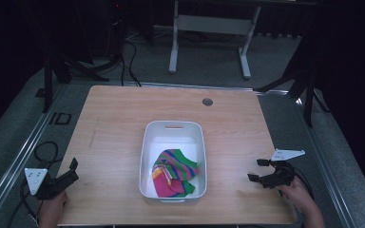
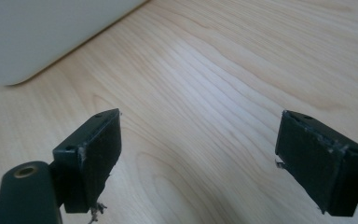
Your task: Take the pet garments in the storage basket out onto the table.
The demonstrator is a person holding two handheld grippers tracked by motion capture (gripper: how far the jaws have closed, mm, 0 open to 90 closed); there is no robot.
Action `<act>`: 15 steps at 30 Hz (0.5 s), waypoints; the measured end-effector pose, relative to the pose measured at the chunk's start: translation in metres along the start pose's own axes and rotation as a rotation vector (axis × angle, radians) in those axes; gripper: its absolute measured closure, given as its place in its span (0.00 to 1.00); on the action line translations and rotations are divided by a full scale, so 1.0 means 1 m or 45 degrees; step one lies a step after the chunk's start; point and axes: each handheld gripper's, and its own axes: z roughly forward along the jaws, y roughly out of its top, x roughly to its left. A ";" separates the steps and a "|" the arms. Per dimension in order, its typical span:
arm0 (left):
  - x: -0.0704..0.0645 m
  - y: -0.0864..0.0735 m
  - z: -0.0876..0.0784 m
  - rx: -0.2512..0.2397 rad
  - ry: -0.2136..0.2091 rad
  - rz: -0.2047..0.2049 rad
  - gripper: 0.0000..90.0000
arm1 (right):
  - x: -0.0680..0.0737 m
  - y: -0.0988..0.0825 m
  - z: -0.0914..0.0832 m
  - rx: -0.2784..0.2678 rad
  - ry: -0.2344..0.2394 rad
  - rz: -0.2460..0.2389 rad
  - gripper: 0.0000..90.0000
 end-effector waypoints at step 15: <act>0.000 0.000 0.000 0.002 -0.001 0.001 0.01 | 0.029 0.050 0.002 0.036 0.125 -0.203 0.16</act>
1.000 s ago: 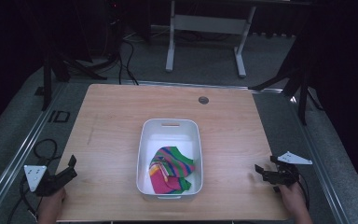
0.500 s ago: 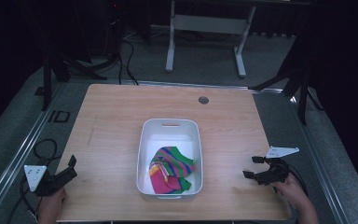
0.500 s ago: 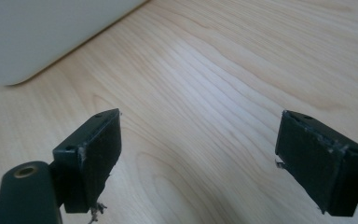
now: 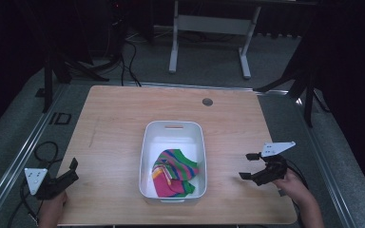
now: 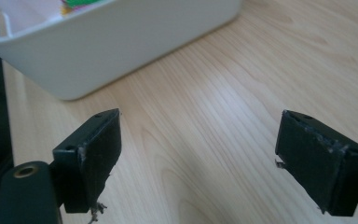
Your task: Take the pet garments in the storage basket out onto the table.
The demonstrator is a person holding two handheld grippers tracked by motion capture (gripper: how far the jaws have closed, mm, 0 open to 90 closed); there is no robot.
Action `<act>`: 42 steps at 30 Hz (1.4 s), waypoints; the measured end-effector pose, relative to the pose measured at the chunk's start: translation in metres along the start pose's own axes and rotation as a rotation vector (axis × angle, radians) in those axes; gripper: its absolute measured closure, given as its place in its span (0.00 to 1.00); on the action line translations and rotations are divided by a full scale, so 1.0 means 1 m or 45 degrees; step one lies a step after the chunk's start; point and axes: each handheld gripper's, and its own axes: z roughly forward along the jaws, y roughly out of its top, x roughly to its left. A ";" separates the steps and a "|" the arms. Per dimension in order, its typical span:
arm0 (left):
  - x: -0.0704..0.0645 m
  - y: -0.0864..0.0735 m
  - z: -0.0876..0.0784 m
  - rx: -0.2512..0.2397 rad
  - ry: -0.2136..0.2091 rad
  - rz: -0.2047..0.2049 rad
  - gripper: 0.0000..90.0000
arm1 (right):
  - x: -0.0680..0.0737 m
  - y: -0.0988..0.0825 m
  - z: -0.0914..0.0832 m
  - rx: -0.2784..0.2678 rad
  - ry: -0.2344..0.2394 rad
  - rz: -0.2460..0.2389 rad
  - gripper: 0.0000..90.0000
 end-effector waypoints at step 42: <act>0.001 0.000 0.000 0.003 -0.024 0.004 0.01 | 0.058 0.131 0.082 0.172 0.207 -0.365 0.16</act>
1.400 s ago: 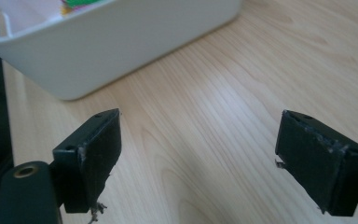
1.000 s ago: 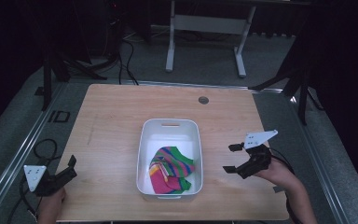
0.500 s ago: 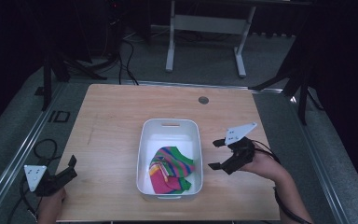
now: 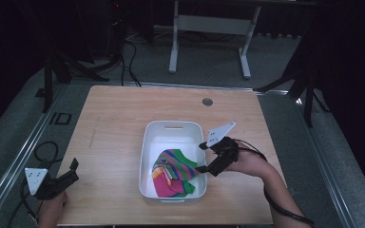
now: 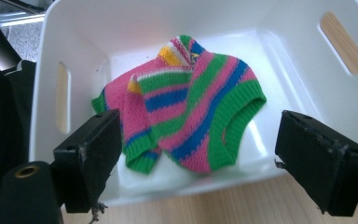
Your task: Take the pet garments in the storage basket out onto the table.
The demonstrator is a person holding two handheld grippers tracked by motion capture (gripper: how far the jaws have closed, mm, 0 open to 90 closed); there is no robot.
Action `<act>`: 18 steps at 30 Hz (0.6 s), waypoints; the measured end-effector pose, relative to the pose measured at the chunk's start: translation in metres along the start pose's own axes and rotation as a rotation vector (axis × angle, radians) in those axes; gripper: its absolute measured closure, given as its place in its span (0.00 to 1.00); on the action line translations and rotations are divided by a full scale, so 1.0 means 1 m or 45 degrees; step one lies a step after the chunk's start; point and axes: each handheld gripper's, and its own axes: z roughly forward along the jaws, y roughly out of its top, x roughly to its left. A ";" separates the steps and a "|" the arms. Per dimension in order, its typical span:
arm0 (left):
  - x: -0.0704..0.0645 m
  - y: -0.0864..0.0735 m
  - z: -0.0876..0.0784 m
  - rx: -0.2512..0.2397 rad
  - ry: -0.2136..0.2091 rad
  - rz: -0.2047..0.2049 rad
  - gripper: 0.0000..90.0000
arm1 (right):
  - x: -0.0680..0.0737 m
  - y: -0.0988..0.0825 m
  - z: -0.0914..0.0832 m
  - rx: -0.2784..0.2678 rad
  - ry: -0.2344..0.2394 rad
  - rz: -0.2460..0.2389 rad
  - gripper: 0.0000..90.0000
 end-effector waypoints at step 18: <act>0.000 0.000 0.000 0.001 -0.010 0.000 0.01 | 0.009 0.040 0.069 0.164 0.118 -0.064 0.16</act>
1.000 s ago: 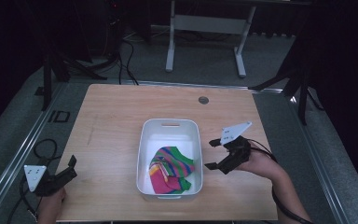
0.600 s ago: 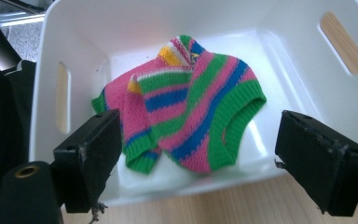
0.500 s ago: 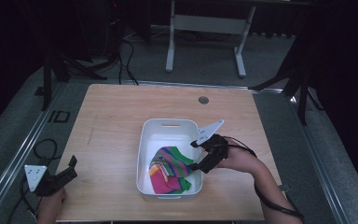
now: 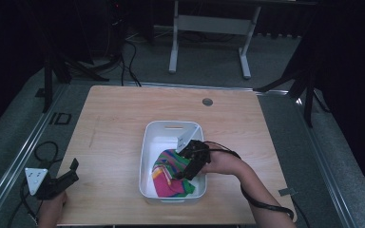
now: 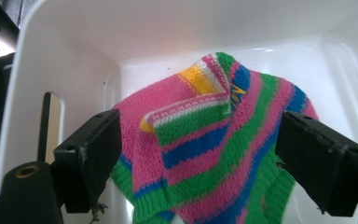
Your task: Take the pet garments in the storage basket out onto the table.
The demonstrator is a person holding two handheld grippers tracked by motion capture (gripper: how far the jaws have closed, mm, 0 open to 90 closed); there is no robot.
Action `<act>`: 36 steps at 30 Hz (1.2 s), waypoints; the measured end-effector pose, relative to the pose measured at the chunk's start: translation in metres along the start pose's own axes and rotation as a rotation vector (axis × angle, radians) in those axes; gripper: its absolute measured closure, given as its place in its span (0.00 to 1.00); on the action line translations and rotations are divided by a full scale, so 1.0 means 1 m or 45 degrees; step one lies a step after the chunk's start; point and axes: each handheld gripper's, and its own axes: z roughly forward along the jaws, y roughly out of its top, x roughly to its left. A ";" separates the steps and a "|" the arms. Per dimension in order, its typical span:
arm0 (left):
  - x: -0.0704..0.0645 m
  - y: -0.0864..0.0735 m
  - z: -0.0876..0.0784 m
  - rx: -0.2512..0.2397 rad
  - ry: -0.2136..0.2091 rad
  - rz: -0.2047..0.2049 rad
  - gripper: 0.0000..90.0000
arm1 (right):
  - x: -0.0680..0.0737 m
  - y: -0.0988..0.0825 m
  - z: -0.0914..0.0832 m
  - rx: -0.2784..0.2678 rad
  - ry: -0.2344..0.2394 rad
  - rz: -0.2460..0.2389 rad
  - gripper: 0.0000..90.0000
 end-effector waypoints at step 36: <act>0.001 0.000 0.000 0.003 -0.005 -0.005 0.01 | 0.028 0.029 0.073 0.432 -0.242 -0.189 0.81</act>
